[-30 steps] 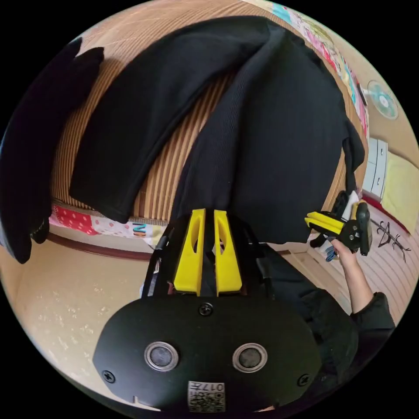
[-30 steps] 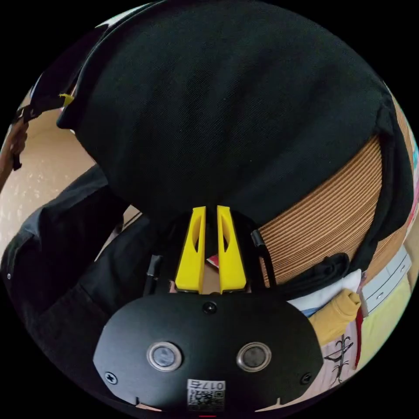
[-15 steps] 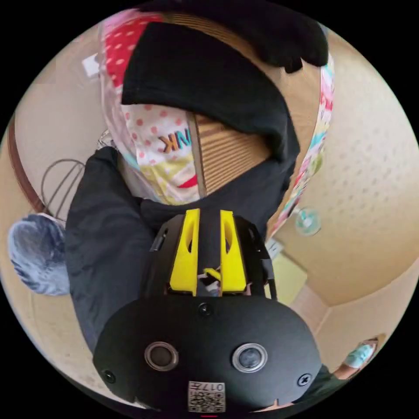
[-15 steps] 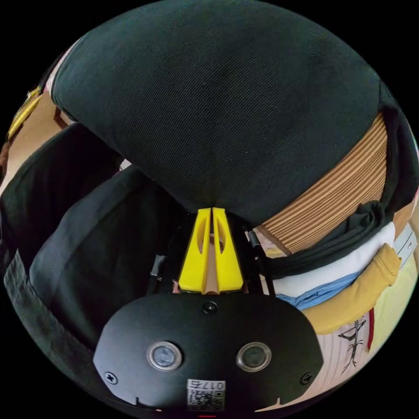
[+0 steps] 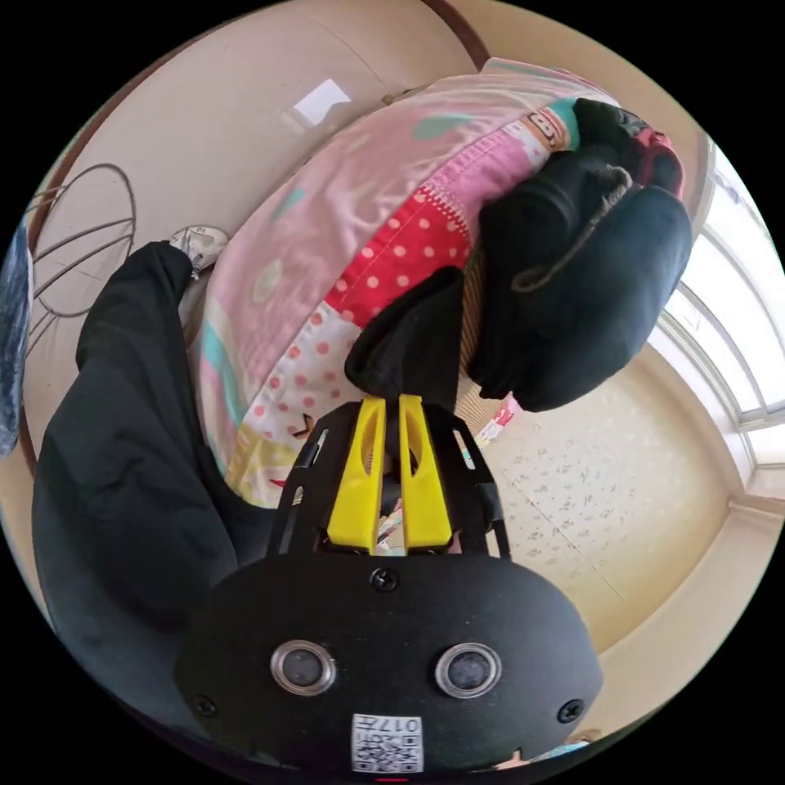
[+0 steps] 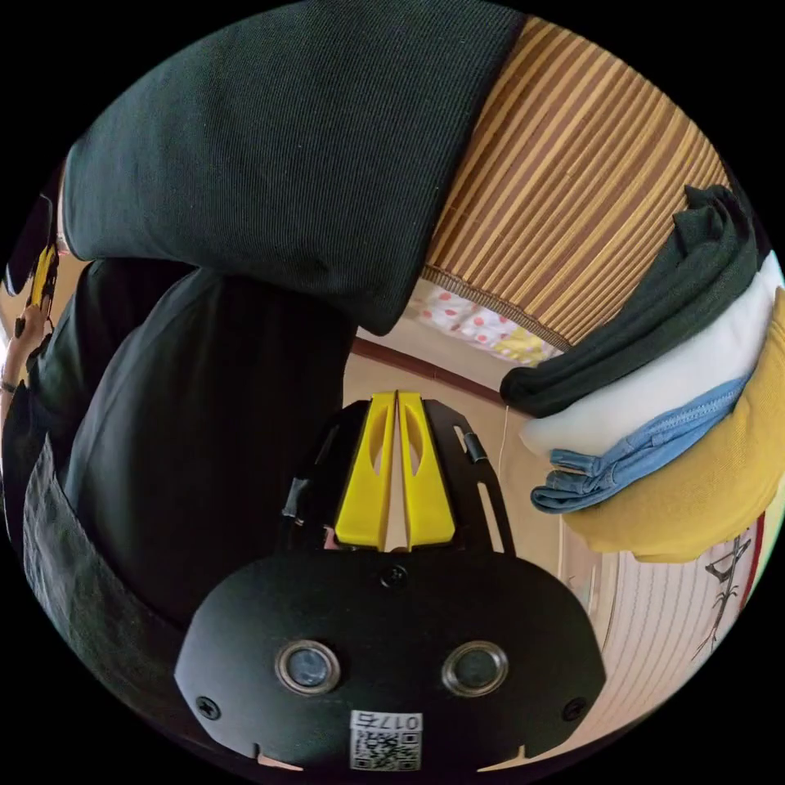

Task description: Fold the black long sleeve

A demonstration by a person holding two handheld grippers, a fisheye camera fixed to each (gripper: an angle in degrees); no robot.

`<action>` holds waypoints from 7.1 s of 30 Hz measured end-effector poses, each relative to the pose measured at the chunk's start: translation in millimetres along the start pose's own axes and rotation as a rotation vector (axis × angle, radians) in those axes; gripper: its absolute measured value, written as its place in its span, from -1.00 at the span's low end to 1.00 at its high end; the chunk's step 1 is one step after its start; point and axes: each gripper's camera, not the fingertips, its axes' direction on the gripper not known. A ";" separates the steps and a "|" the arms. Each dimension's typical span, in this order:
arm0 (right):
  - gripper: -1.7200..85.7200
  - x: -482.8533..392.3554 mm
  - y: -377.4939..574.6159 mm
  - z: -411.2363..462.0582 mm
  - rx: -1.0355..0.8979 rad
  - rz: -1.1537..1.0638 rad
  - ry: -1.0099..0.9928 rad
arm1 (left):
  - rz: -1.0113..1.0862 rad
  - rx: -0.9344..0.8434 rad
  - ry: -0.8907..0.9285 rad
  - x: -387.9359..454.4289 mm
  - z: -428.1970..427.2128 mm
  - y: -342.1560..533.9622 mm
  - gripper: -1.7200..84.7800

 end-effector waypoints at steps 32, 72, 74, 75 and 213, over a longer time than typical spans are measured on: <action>-0.94 28.0 265.4 -177.2 0.793 0.026 -0.503 | 1.503 -1.107 -0.823 -198.2 381.7 621.0 -0.88; -0.87 191.1 481.3 -331.3 1.154 0.341 -0.709 | 0.895 -0.575 -1.449 -157.4 293.2 398.1 -0.98; -0.87 212.3 499.5 -313.5 1.056 0.537 -0.694 | 0.881 -0.565 -1.406 -144.4 298.4 389.6 -0.98; -0.88 229.1 492.9 -293.2 0.890 0.668 -0.642 | 0.871 -0.561 -1.379 -137.0 301.7 383.4 -0.98; -0.88 284.0 257.9 -199.9 1.252 0.055 -1.696 | 0.704 -1.199 0.074 376.5 272.1 342.5 -0.87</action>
